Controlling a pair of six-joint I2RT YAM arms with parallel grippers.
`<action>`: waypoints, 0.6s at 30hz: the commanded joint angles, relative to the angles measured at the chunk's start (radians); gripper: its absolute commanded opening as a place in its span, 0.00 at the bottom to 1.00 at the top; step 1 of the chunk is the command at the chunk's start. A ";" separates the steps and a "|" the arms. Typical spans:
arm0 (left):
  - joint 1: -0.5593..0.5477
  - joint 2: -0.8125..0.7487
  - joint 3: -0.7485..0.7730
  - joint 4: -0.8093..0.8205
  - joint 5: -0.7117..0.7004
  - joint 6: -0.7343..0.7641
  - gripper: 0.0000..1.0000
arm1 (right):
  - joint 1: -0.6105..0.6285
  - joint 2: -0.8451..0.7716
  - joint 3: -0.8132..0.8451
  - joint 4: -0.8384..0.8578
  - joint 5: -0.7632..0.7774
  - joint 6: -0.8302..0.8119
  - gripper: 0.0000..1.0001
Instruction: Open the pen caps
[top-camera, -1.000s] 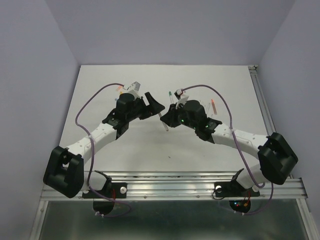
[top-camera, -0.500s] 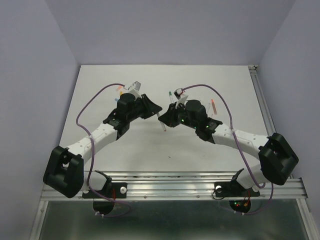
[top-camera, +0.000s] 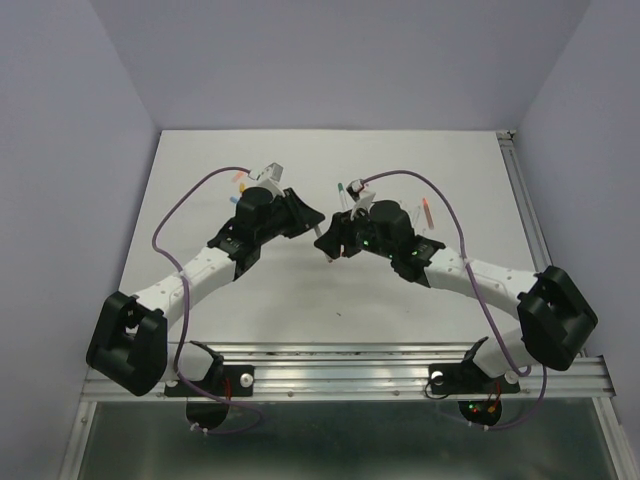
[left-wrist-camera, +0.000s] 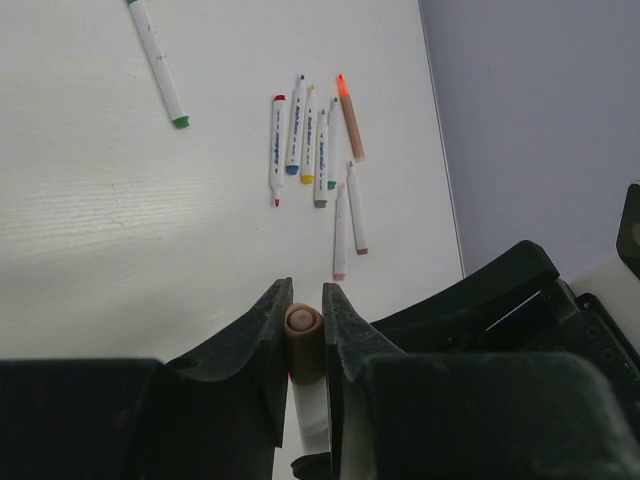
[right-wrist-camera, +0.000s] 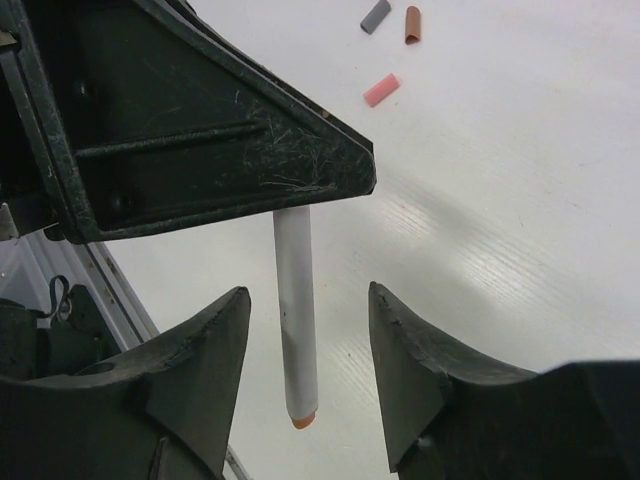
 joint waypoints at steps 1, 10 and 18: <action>-0.016 -0.017 0.039 0.048 -0.015 0.014 0.00 | 0.000 0.017 0.049 0.007 -0.012 -0.028 0.56; -0.024 -0.016 0.062 0.041 -0.074 0.041 0.00 | 0.000 0.067 0.061 0.029 -0.056 -0.013 0.07; 0.160 0.099 0.249 0.001 -0.325 0.100 0.00 | 0.155 -0.074 -0.167 0.039 -0.024 0.097 0.01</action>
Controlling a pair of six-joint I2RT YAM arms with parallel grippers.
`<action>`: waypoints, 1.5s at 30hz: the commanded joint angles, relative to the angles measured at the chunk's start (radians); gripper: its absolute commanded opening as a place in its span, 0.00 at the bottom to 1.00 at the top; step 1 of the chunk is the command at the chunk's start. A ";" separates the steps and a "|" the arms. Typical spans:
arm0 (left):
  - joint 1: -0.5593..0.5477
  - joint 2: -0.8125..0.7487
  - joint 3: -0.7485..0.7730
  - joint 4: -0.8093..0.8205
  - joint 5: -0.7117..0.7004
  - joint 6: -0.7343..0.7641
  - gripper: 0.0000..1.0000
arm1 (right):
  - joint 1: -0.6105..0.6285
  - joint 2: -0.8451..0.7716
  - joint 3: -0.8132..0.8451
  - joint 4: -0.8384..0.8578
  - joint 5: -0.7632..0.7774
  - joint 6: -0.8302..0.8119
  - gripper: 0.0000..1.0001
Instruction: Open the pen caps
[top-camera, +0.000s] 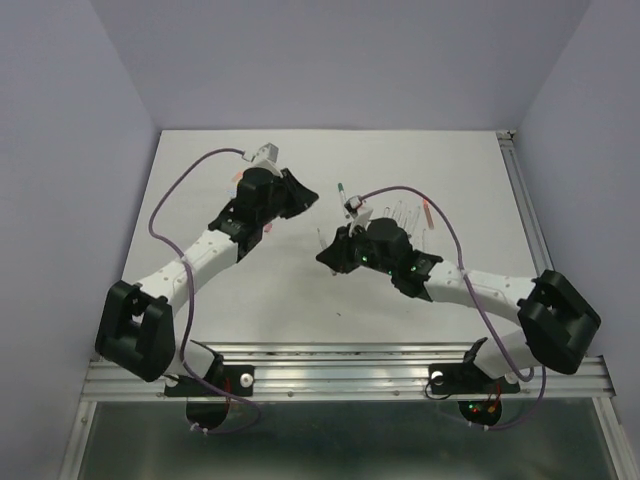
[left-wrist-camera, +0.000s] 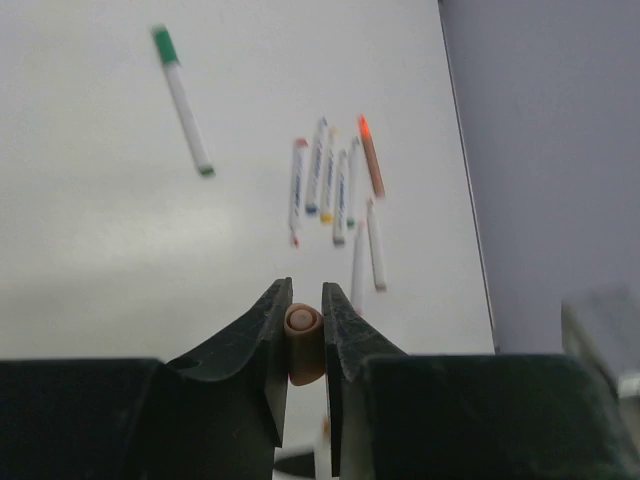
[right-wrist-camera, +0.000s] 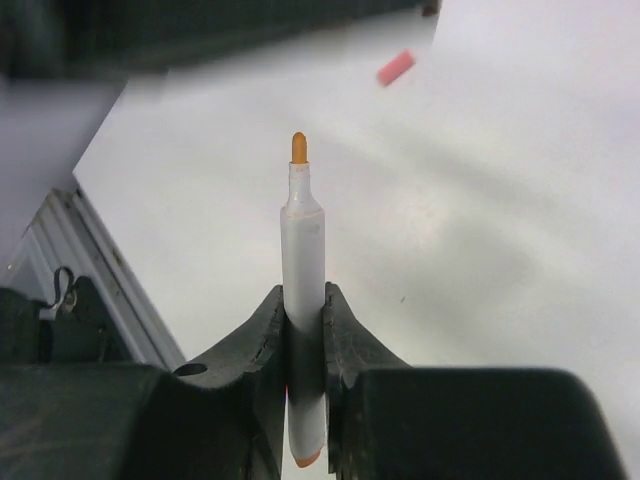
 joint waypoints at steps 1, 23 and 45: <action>0.199 0.092 0.178 0.094 -0.287 0.071 0.00 | 0.190 -0.124 -0.157 -0.039 -0.025 0.093 0.01; 0.167 0.213 0.051 -0.168 -0.269 0.210 0.09 | -0.130 -0.077 -0.017 -0.565 0.612 0.225 0.05; 0.130 0.311 0.136 -0.281 -0.355 0.227 0.37 | -0.210 0.190 0.089 -0.625 0.644 0.279 0.35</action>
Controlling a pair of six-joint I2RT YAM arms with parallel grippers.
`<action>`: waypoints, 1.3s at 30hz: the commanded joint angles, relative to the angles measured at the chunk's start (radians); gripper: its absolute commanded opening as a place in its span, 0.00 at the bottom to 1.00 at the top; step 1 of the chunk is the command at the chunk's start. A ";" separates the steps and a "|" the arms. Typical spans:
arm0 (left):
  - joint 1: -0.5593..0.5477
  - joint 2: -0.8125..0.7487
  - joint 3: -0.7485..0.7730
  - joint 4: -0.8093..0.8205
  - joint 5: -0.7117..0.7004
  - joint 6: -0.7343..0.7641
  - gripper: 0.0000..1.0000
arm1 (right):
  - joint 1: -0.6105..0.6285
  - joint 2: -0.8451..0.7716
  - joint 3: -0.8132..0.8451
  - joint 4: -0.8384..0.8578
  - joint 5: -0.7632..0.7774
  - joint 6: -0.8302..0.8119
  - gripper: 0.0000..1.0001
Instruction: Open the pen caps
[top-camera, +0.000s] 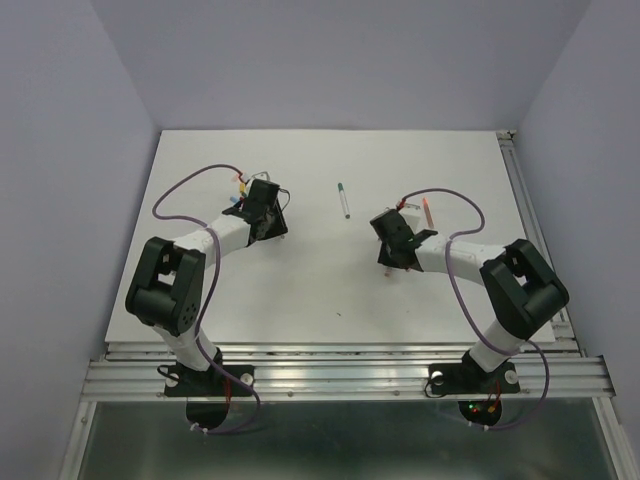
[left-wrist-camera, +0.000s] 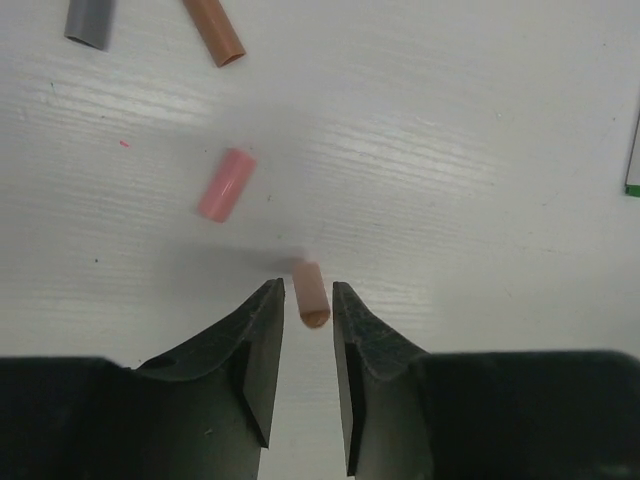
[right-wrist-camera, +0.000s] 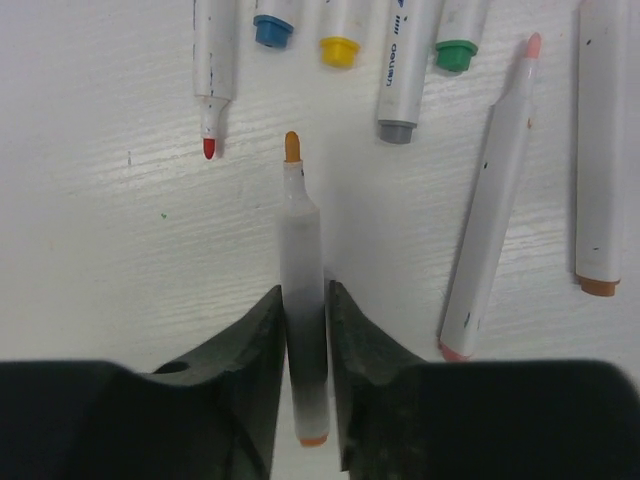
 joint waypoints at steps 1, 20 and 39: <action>-0.007 -0.013 0.042 -0.013 -0.023 0.018 0.47 | -0.011 0.012 0.062 -0.055 0.061 0.035 0.37; -0.021 -0.416 -0.094 0.073 -0.008 -0.011 0.99 | -0.011 -0.257 0.050 0.045 -0.080 -0.114 1.00; -0.021 -0.663 -0.279 0.265 0.008 -0.108 0.99 | -0.011 0.398 0.765 -0.042 -0.120 -0.410 0.96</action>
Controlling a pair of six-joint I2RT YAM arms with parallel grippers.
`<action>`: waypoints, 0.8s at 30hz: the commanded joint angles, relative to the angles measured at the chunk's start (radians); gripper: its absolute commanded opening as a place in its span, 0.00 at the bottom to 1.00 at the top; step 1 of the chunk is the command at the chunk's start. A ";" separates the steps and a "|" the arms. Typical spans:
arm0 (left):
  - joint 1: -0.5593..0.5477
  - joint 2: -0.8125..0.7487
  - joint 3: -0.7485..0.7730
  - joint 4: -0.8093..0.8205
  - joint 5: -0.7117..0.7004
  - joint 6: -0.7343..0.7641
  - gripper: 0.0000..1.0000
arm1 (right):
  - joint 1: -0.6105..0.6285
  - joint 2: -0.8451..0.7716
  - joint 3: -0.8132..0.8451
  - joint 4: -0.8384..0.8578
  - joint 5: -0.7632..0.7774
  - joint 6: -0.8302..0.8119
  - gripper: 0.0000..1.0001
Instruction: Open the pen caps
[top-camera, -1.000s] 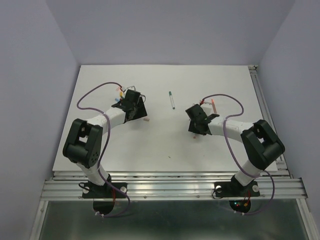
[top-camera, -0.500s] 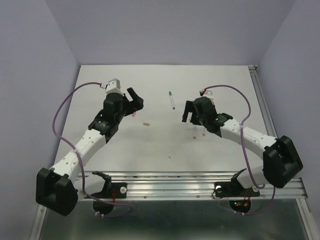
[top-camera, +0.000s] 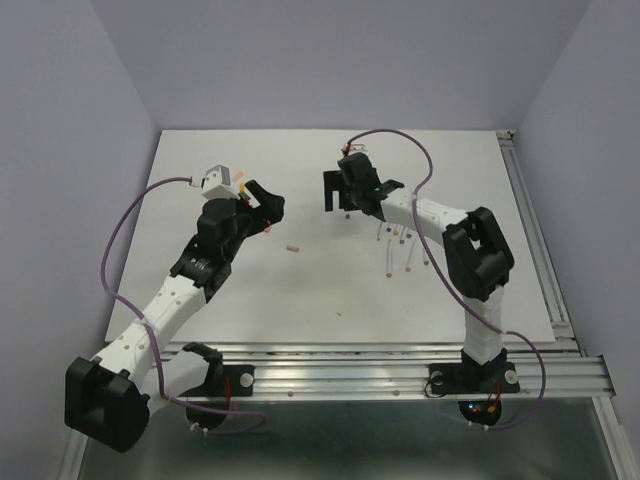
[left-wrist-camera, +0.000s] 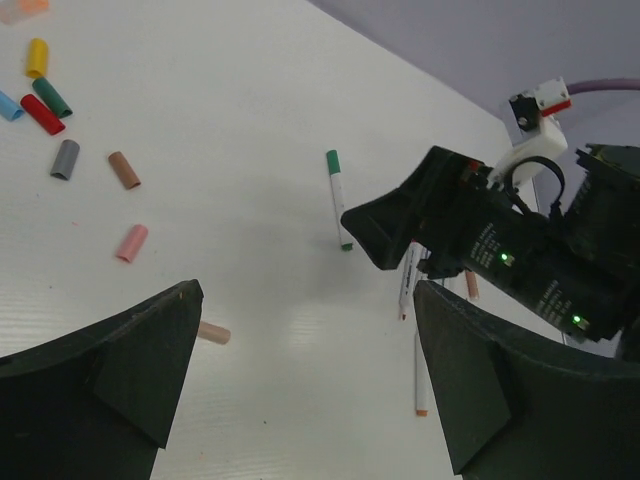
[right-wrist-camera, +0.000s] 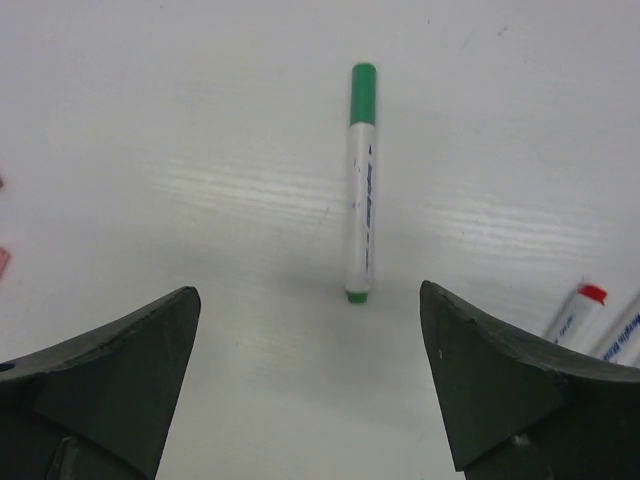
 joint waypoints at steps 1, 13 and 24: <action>-0.002 0.010 -0.005 0.053 0.003 -0.004 0.99 | -0.005 0.165 0.228 -0.105 0.073 -0.051 0.94; -0.002 0.008 -0.008 0.055 -0.006 0.005 0.99 | -0.038 0.387 0.407 -0.134 0.088 -0.026 0.61; -0.002 0.057 0.007 0.055 0.025 0.019 0.99 | -0.036 0.313 0.250 -0.069 0.062 -0.013 0.04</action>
